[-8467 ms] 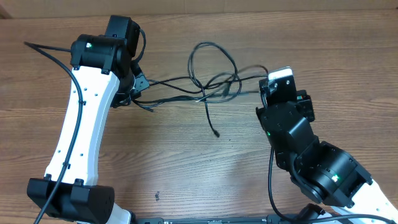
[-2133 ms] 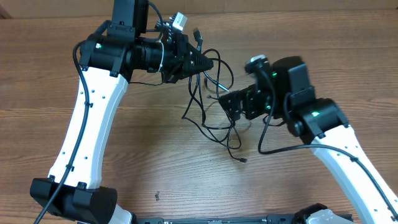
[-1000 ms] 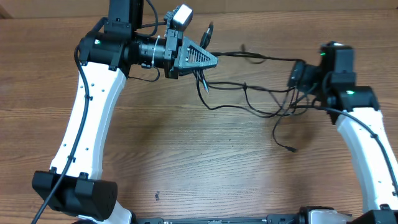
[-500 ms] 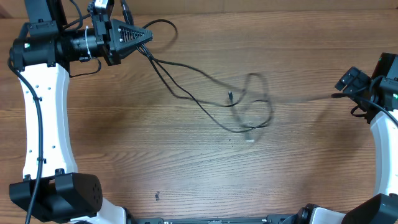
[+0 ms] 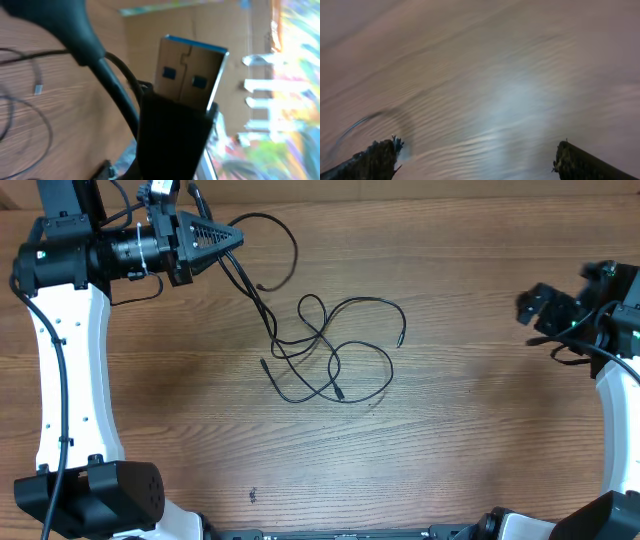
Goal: Untangle cables
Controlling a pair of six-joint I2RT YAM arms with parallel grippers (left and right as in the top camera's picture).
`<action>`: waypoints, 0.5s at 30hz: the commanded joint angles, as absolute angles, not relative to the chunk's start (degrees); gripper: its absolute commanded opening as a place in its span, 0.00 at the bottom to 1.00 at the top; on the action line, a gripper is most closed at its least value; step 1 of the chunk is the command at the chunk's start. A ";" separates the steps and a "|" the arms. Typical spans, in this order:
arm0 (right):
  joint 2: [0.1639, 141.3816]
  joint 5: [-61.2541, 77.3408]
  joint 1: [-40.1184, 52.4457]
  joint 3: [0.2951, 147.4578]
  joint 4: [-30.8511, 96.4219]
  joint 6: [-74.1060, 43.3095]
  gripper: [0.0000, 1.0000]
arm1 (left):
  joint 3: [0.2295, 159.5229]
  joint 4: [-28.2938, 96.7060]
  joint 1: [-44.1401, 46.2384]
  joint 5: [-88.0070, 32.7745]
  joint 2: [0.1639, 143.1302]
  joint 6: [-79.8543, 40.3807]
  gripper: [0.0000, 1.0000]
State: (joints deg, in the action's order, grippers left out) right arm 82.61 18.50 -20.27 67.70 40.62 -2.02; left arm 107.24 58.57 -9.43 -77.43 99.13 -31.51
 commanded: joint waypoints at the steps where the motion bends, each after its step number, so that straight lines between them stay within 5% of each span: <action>1: 80.79 41.80 -19.14 67.53 40.84 9.41 1.00 | 108.71 61.30 -9.50 -65.80 97.38 -29.54 0.04; 15: 79.33 43.55 9.72 67.53 40.38 9.19 1.00 | 108.68 74.72 -5.96 -32.51 97.38 -26.74 0.04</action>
State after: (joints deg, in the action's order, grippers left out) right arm 80.68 43.48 5.67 67.70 40.75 8.84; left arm 107.44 73.43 -7.44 -41.93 99.11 -28.36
